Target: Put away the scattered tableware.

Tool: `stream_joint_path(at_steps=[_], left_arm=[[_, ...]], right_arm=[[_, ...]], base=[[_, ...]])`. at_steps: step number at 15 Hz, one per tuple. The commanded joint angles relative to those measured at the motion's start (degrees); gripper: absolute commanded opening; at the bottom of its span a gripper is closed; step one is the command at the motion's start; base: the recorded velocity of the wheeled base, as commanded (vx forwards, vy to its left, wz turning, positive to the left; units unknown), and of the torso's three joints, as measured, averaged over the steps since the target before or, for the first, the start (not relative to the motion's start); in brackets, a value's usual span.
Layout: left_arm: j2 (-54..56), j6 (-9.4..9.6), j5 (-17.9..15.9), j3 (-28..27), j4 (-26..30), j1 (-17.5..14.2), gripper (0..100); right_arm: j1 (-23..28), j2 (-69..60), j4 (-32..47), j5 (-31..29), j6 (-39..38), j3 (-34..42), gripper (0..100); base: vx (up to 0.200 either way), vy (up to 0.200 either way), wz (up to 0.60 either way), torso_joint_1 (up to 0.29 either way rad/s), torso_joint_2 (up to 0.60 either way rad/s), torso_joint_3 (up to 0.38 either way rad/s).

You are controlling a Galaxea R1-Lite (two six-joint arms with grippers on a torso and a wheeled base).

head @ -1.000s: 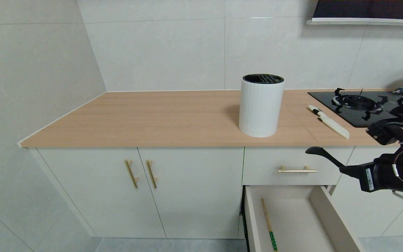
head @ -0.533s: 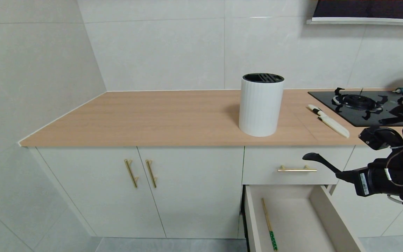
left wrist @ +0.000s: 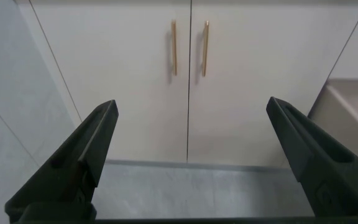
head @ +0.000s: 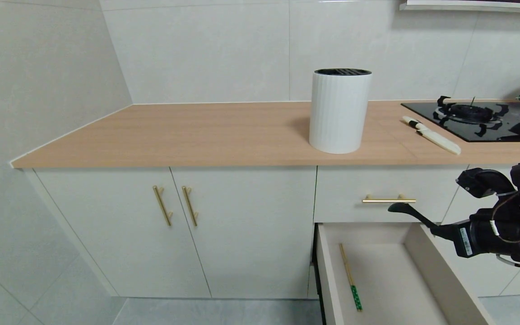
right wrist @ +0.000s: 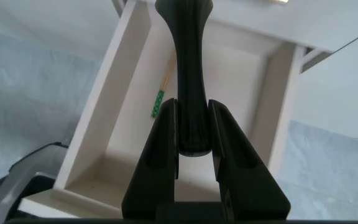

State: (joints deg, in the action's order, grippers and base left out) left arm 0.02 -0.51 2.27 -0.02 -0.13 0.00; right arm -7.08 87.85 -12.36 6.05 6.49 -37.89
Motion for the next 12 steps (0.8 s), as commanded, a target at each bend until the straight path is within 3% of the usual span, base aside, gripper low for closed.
stream_joint_path(at_steps=[1, 9, 12], left_arm=[[-0.02, -0.1, 0.11, 0.02, 0.05, 0.0, 100], [-0.02, -0.02, 0.02, 0.02, 0.05, 0.0, 100], [-0.02, -0.1, 0.11, 0.02, 0.05, 0.0, 100]], right_arm=[[-0.04, 0.57, -0.03, 0.02, 0.02, 0.01, 0], [-0.04, 0.92, -0.03, -0.07, 0.02, 0.1, 0], [-0.21, 1.01, -0.03, -0.07, 0.11, 0.1, 0]], base=[[0.0, 0.0, 0.0, -0.173, 0.46, 0.286], [0.0, 0.0, 0.0, -0.146, 0.46, 0.306], [0.0, 0.0, 0.0, -0.046, 0.18, 0.121]])
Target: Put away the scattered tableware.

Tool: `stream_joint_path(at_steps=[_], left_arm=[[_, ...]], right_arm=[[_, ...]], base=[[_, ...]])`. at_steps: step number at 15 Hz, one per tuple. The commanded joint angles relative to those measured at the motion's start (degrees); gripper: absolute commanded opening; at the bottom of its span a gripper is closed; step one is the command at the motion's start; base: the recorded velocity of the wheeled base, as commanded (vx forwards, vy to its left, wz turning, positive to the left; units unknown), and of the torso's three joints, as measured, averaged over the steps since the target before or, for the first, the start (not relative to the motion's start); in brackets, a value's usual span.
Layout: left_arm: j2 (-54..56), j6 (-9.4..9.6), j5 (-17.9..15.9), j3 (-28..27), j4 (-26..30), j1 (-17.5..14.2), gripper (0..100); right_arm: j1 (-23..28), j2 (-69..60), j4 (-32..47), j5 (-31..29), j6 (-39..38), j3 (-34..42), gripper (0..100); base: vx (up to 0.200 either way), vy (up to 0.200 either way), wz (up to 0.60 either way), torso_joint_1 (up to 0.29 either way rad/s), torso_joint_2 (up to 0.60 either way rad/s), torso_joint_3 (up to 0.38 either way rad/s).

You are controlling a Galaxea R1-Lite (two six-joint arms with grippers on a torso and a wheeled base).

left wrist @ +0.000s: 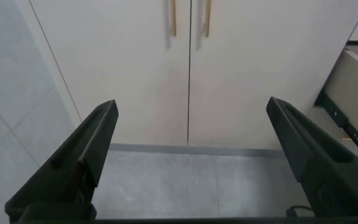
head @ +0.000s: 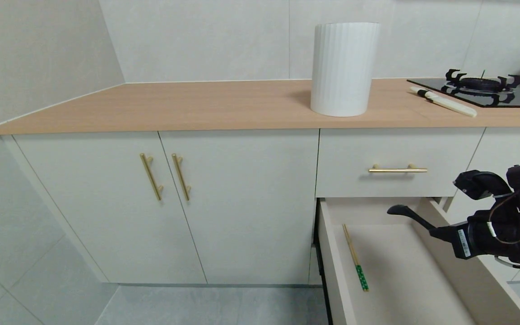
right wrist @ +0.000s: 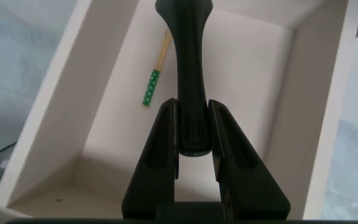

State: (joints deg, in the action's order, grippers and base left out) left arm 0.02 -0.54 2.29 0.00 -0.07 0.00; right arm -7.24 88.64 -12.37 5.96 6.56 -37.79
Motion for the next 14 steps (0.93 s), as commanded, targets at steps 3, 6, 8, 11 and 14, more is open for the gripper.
stream_joint_path(at_steps=[3, 6, 8, 11, 14], left_arm=[[-0.02, 0.01, -0.01, 0.0, -0.01, 0.0, 100], [-0.02, 0.01, -0.01, 0.0, -0.01, 0.0, 100], [-0.02, -0.08, -0.01, 0.0, -0.01, 0.0, 100], [-0.02, 0.01, -0.01, 0.0, -0.01, 0.0, 100], [-0.02, 0.01, -0.01, 0.0, -0.01, 0.0, 100]], right_arm=[[-0.14, 0.48, -0.02, 0.02, 1.0, 0.35, 0], [-0.05, 7.87, -0.46, -0.07, 1.35, 0.0, 0], [-0.05, 15.07, -5.2, -1.39, 1.09, 0.0, 0], [-0.05, 23.69, -10.57, -2.53, -1.2, -0.62, 0], [0.21, 29.49, -10.74, -3.41, -4.62, -3.34, 0]], base=[[0.0, 0.0, 0.0, -0.004, 0.02, 0.015], [0.0, 0.0, 0.0, 0.0, 0.0, 0.0], [0.0, 0.0, 0.0, 0.0, 0.0, 0.0], [0.0, 0.0, 0.0, 0.0, 0.0, 0.0], [0.0, 0.0, 0.0, 0.0, 0.0, 0.0]])
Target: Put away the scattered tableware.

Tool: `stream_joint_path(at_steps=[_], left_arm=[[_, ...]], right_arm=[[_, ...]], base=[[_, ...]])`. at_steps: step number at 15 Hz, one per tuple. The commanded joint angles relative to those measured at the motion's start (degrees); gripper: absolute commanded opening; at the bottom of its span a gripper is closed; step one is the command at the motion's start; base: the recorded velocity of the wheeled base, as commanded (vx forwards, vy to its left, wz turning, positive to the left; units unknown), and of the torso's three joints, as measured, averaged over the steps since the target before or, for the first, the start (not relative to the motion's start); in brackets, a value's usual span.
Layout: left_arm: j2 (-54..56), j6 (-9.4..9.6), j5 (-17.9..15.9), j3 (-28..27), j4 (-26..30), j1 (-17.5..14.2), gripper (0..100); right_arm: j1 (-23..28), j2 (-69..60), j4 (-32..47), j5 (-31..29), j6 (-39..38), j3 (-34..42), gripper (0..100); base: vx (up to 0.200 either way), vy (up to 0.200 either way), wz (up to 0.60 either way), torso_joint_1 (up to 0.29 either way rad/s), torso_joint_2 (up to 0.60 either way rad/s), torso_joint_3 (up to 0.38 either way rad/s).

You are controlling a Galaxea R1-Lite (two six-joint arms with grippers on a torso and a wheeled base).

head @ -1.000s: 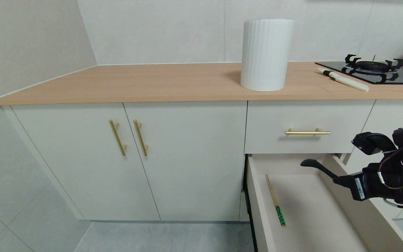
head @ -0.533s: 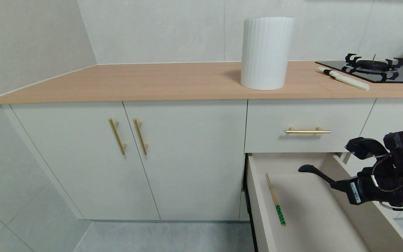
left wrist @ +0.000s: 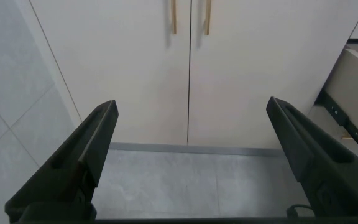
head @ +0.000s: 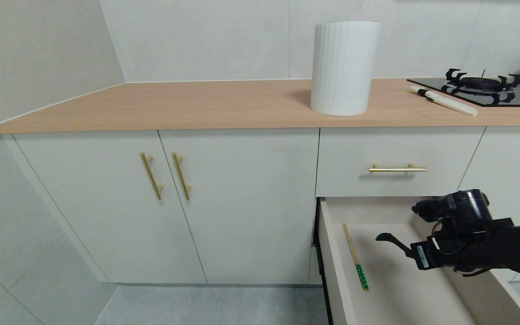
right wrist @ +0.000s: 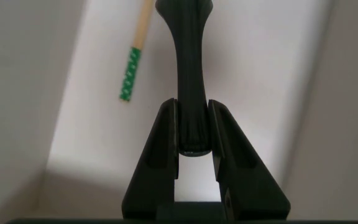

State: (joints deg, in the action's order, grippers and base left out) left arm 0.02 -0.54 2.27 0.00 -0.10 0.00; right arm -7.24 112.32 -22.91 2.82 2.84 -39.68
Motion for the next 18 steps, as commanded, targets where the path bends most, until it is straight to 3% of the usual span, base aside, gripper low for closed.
stream_joint_path(at_steps=[1, 5, 18], left_arm=[[-0.02, -0.08, 0.02, 0.0, -0.08, 0.0, 100], [-0.02, 0.01, 0.02, 0.0, 0.01, 0.0, 100], [-0.02, -0.08, 0.02, 0.0, 0.01, 0.0, 100]], right_arm=[[0.47, 7.65, -0.65, -0.71, -1.52, -2.24, 0], [1.44, 13.18, -6.27, -3.61, -3.37, -3.03, 0], [1.44, 21.62, -10.93, -6.42, -3.28, -3.56, 0]], base=[[0.0, 0.0, 0.0, 0.0, 0.0, 0.0], [0.0, 0.0, 0.0, 0.0, 0.0, 0.0], [0.0, 0.0, 0.0, 0.0, 0.0, 0.0]])
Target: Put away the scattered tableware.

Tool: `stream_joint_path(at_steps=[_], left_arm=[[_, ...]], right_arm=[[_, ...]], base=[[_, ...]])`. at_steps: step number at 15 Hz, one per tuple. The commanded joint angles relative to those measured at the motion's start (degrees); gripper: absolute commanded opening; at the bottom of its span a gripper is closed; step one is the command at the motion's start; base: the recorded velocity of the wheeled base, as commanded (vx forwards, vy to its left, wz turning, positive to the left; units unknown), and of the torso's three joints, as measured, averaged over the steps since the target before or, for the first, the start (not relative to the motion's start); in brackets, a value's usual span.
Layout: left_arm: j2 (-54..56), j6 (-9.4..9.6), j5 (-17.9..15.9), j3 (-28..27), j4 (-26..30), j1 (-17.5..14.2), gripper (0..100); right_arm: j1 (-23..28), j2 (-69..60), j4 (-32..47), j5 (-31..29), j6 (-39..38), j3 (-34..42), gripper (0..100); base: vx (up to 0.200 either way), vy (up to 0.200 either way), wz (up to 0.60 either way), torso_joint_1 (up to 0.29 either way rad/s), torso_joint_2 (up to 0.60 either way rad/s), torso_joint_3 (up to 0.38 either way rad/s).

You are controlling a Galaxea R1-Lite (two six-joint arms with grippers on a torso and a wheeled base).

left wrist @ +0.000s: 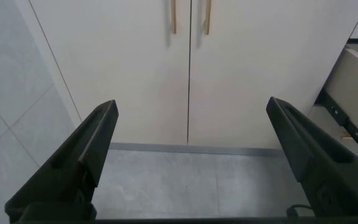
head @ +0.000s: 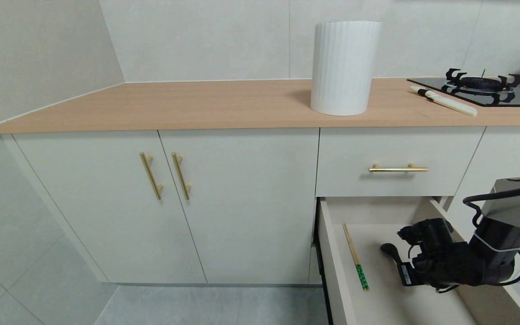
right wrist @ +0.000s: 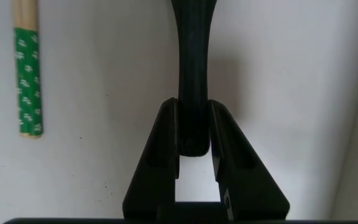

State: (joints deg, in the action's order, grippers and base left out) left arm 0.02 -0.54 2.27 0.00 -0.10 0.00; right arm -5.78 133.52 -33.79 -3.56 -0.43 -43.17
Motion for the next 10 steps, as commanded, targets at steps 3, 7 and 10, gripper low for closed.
stream_joint_path(at_steps=[3, 7, 10], left_arm=[[-0.02, 0.01, 0.02, 0.0, 0.01, 0.0, 100], [-0.02, 0.01, 0.02, 0.0, 0.01, 0.0, 100], [-0.02, 0.01, 0.11, 0.0, -0.08, 0.0, 100]], right_arm=[[0.5, 0.42, 0.04, -0.04, -0.01, -0.34, 100], [0.5, -0.11, 0.04, -0.04, -0.19, -0.34, 100], [0.5, -5.03, 0.22, 0.04, -0.19, 1.24, 100]], base=[[0.0, 0.0, 0.0, 0.0, 0.0, 0.0], [0.0, 0.0, 0.0, 0.0, 0.0, 0.0], [0.0, 0.0, 0.0, 0.0, 0.0, 0.0]])
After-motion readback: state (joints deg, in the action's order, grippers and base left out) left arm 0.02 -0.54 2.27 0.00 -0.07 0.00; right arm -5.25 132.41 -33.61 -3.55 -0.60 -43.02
